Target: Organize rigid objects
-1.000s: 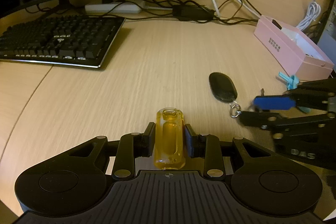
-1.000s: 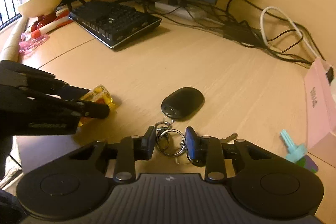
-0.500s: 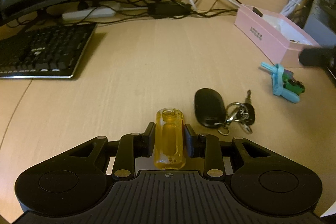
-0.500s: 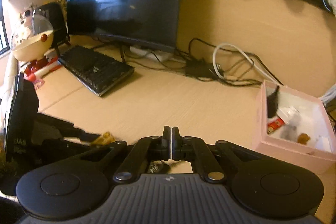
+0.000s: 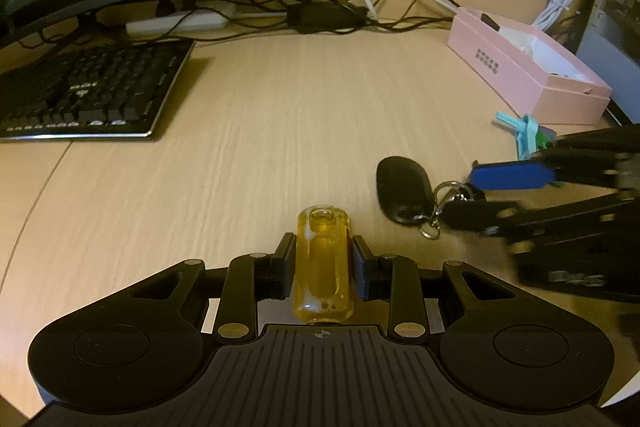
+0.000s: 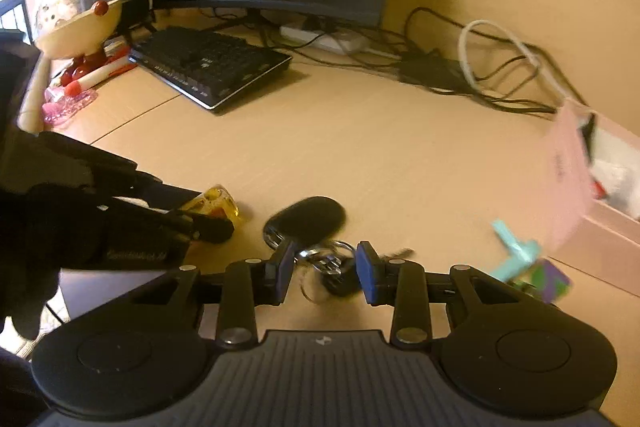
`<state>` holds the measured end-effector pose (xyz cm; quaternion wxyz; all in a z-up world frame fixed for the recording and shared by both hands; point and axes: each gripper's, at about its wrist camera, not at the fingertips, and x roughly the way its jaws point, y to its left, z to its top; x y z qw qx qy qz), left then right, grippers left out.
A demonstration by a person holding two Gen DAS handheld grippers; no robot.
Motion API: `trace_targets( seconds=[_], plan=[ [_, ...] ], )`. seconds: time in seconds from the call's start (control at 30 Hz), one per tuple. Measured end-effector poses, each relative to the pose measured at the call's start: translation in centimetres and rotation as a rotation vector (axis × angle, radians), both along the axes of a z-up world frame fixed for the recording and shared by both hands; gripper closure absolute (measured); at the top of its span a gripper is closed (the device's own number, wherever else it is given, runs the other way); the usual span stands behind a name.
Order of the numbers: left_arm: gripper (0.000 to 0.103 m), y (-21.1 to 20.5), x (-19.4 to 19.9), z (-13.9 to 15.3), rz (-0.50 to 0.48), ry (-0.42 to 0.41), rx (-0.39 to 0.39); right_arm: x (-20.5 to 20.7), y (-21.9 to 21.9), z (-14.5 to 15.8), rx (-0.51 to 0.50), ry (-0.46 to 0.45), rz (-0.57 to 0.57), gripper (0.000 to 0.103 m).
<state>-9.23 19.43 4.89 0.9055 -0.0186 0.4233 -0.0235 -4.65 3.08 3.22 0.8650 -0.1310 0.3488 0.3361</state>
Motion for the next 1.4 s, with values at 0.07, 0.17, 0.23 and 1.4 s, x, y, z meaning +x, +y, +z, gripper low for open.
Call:
trace_targets(
  seconds=[0.07, 0.17, 0.23, 1.4],
  plan=[
    [0.070, 0.2, -0.2, 0.0, 0.005, 0.001, -0.003, 0.3, 0.8, -0.9, -0.010, -0.010, 0.012, 0.060],
    [0.070, 0.5, -0.5, 0.1, 0.013, -0.002, -0.009, -0.8, 2.2, -1.5, -0.081, -0.094, 0.077, 0.060],
    [0.070, 0.6, -0.6, 0.1, 0.014, -0.006, -0.013, -1.5, 2.7, -1.5, -0.112, -0.115, 0.117, 0.064],
    [0.070, -0.5, -0.2, -0.4, 0.172, -0.072, -0.012, -0.2, -3.5, 1.8, -0.013, -0.059, 0.067, 0.057]
  ],
)
